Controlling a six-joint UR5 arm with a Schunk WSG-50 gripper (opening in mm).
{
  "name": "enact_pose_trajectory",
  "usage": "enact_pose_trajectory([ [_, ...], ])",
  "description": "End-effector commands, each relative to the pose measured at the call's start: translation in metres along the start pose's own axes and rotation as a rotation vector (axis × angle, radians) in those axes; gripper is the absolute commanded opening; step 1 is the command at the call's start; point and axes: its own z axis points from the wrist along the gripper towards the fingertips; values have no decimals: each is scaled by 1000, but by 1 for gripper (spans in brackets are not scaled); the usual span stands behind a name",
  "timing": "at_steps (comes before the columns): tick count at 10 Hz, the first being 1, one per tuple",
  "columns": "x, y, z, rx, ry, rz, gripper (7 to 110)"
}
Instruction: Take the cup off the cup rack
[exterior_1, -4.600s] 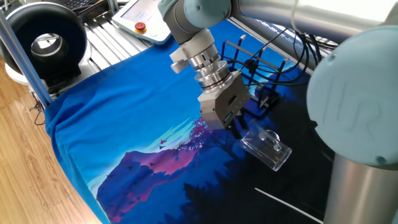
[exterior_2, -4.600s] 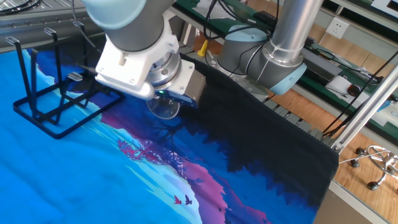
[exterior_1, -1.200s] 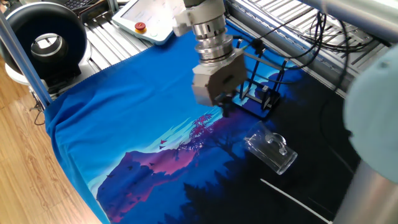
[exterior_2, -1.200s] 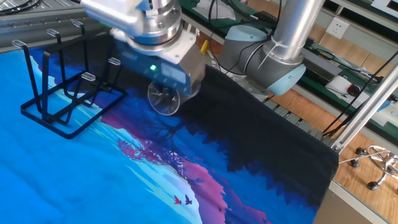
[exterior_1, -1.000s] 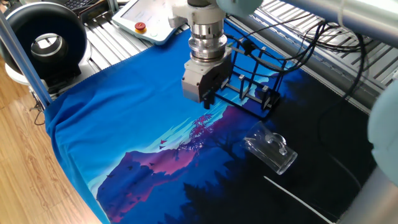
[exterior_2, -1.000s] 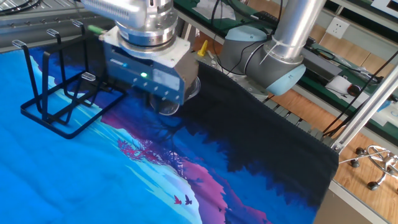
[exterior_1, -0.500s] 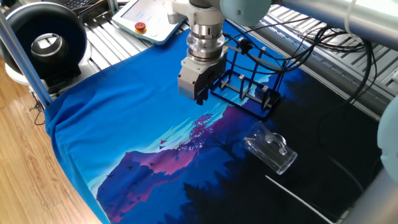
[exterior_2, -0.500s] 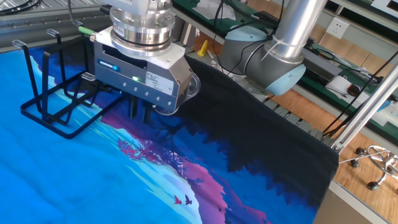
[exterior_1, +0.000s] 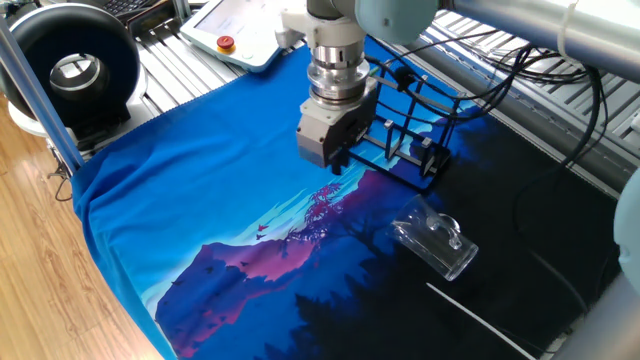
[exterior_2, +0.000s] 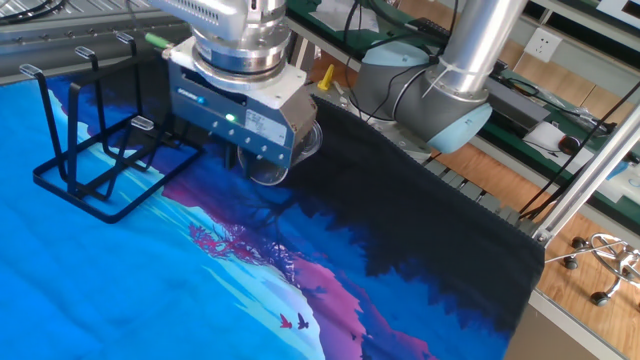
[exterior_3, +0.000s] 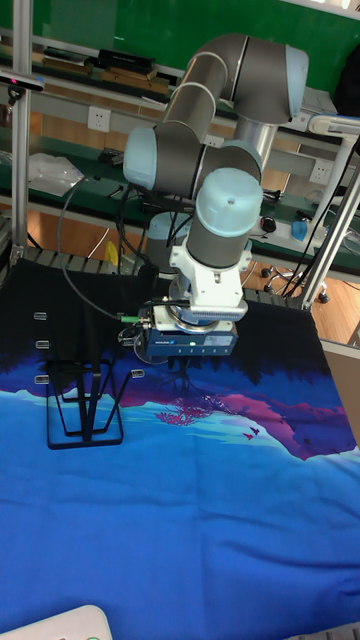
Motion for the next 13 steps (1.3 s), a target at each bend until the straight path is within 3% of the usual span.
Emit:
enact_pose_trajectory([
  [1,8,2,-2,3,22,15,22],
  [2,-17,9,-3,-21,-73,-24,22],
  [3,-40,5,-5,-4,-166,-59,22],
  [4,-46,9,-7,-16,-193,-88,22],
  [6,-40,8,-5,-14,-166,-92,22],
  [7,-24,3,-3,3,-102,-37,22],
  [10,0,11,-2,-33,-4,39,22],
  [11,-5,10,-2,-30,-24,28,22],
  [13,-1,5,-2,-6,-9,25,22],
])
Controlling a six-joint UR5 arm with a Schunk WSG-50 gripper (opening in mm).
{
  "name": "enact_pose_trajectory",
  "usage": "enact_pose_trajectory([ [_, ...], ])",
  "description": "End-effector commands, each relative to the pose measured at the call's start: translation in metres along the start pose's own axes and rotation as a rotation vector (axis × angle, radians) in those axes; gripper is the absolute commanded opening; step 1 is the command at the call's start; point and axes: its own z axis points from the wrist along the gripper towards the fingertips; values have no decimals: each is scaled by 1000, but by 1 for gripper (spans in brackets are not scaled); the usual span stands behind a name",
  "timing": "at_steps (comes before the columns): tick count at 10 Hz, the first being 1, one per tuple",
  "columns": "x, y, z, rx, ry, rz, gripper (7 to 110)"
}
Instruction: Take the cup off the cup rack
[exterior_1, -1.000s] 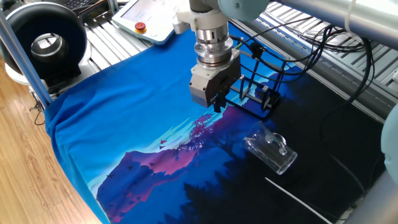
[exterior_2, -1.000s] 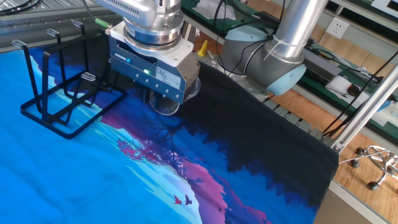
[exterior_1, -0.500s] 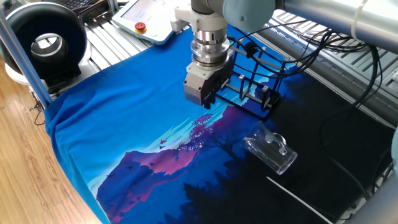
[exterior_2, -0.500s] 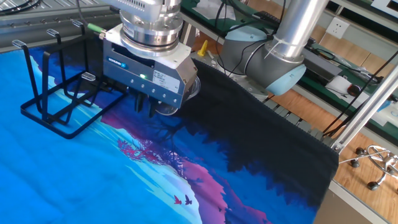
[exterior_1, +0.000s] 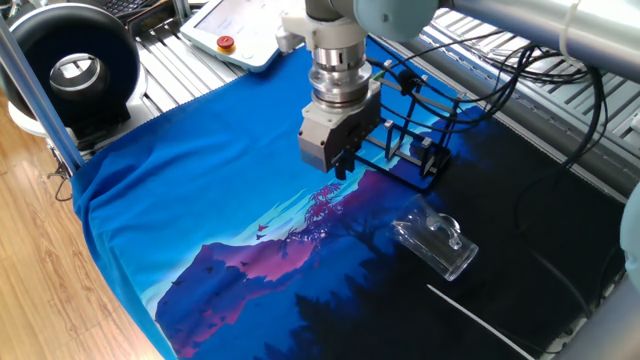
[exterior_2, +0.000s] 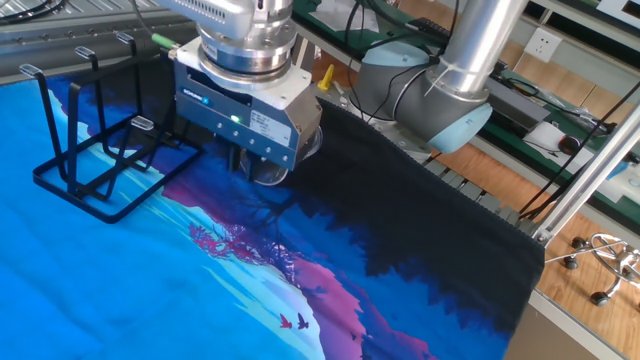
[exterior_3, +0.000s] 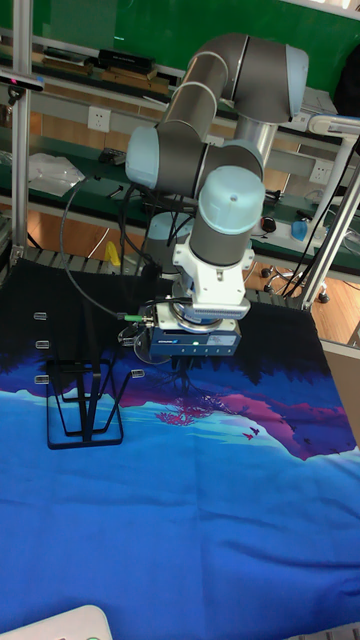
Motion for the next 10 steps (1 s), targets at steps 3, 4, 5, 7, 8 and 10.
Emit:
enact_pose_trajectory([
  [3,15,-4,-11,24,22,14,22],
  [4,29,3,-22,3,5,2,22],
  [5,41,2,-29,-12,-32,-18,22],
  [7,66,-8,-31,-18,-70,-50,22],
  [8,74,-12,-27,-26,-78,-51,22],
  [10,75,-18,-8,-34,-101,-52,22],
])
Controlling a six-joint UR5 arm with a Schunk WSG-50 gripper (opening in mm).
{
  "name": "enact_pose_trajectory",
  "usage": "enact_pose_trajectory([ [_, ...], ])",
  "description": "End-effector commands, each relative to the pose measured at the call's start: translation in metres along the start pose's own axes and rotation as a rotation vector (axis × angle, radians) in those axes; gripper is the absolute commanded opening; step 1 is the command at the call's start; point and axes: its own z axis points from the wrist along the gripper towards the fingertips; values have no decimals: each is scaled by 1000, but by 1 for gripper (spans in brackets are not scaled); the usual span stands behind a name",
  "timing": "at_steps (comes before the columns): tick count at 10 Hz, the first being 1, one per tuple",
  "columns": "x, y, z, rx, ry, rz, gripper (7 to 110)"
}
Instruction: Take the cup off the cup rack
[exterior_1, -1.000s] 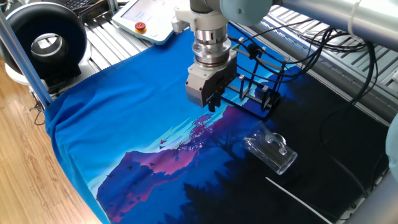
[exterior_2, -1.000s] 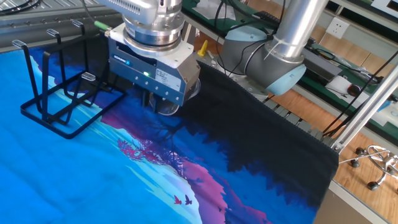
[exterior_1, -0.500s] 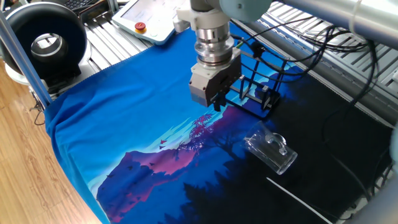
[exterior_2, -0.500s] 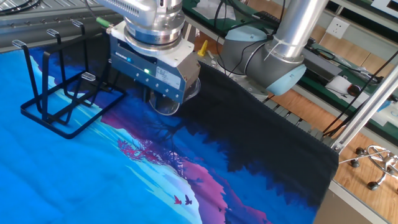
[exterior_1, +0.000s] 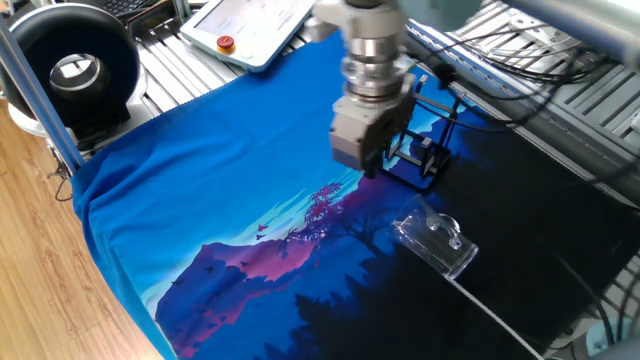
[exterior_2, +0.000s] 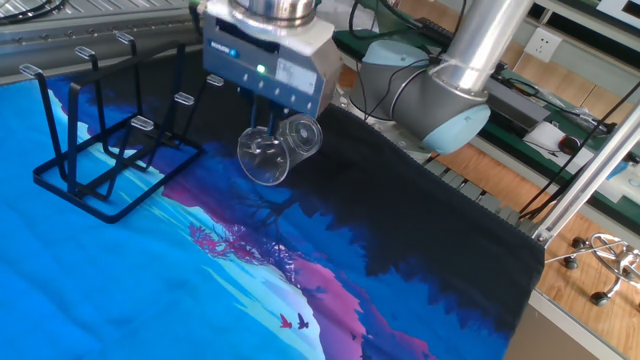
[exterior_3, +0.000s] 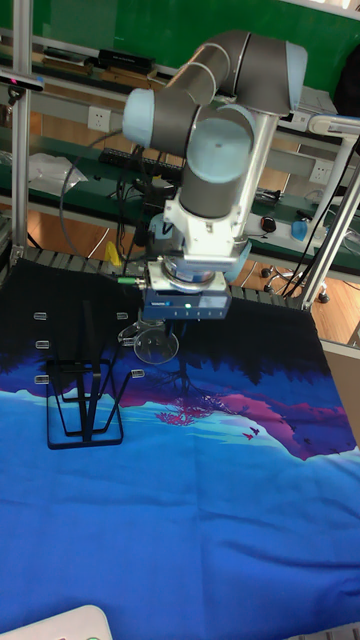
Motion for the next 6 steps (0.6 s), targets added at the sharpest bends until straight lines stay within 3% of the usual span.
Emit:
enact_pose_trajectory([
  [1,9,-5,24,-16,-63,-5,22],
  [3,0,-6,41,-3,-93,1,22],
  [5,-1,-9,41,-1,-88,2,22],
  [6,5,-7,45,-9,-58,13,22],
])
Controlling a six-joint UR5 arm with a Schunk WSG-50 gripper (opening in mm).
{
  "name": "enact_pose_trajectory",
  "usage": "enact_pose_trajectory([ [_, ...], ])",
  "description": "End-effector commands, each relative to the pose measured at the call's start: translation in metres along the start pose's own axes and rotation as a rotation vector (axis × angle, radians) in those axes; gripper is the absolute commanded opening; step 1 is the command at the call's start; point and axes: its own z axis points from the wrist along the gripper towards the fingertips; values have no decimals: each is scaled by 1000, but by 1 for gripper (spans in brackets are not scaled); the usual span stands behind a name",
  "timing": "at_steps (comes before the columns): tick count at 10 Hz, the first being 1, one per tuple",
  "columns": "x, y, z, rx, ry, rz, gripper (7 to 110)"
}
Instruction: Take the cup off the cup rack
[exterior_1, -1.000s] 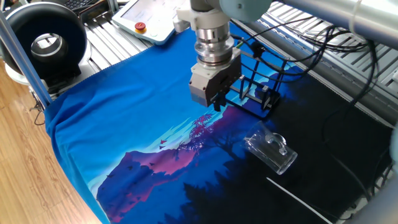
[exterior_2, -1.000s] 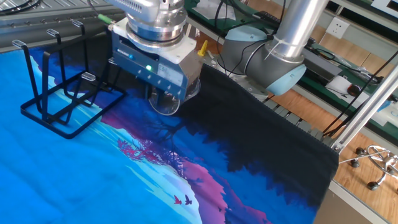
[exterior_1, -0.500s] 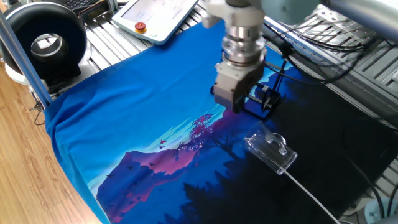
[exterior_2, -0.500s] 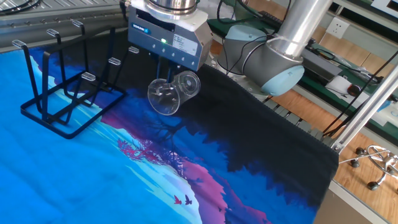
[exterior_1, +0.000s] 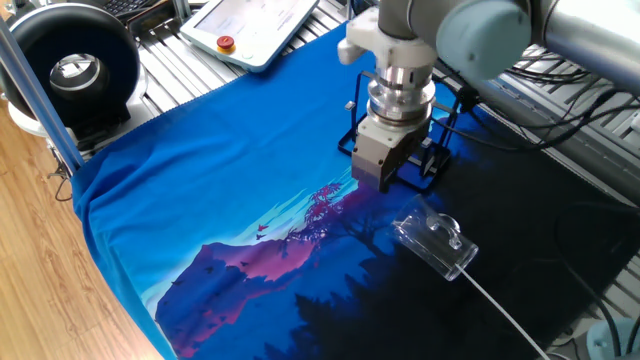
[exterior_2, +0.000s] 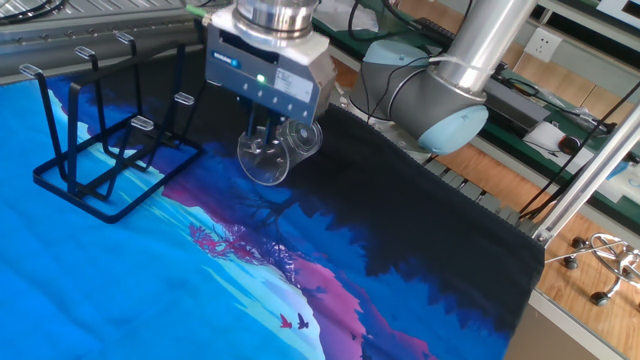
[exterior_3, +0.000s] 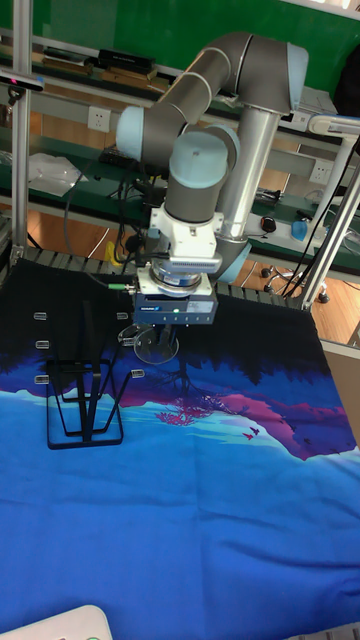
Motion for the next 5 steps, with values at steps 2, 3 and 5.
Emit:
enact_pose_trajectory([
  [2,9,8,13,-40,33,45,22],
  [3,8,15,11,-69,40,44,22],
  [5,4,29,-2,-94,45,44,22],
])
